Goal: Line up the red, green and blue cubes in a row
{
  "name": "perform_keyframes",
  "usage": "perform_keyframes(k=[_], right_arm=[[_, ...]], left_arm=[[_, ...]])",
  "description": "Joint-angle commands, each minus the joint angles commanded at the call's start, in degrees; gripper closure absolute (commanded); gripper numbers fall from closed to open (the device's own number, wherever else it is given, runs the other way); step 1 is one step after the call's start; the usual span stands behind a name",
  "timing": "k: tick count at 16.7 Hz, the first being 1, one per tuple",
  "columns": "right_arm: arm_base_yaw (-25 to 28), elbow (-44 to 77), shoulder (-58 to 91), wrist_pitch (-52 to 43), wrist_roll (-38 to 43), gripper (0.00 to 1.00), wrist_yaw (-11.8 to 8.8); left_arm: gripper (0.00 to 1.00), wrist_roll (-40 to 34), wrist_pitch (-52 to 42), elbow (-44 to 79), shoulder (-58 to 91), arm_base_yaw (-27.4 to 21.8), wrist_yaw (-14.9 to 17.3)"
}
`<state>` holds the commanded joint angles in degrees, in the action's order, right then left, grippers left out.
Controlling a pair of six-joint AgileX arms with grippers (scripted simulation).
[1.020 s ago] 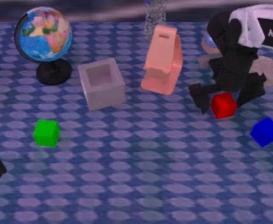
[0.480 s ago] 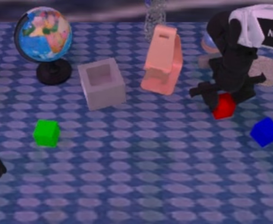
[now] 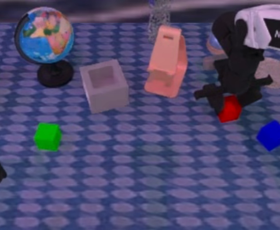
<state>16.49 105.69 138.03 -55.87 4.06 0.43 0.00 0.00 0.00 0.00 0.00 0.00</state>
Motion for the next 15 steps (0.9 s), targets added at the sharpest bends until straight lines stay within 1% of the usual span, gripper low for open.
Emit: perform_keyframes(k=[3,8,13,15], right_arm=[[0.1,2.04,-0.58,-2.38,0.01,1.0,-0.01],[0.45,8.72,-3.34,-12.43,-0.06,1.0,-0.04],[0.21,9.38,-3.62,-13.16,-0.01,1.0,-0.07],[0.94,9.81,-3.4,-13.4,0.78,1.0,-0.04]], left_arm=[[0.0,0.0,0.0,0.0,0.0,0.0,0.0],[0.0,0.0,0.0,0.0,0.0,0.0,0.0],[0.0,0.0,0.0,0.0,0.0,0.0,0.0],[0.0,0.0,0.0,0.0,0.0,0.0,0.0]])
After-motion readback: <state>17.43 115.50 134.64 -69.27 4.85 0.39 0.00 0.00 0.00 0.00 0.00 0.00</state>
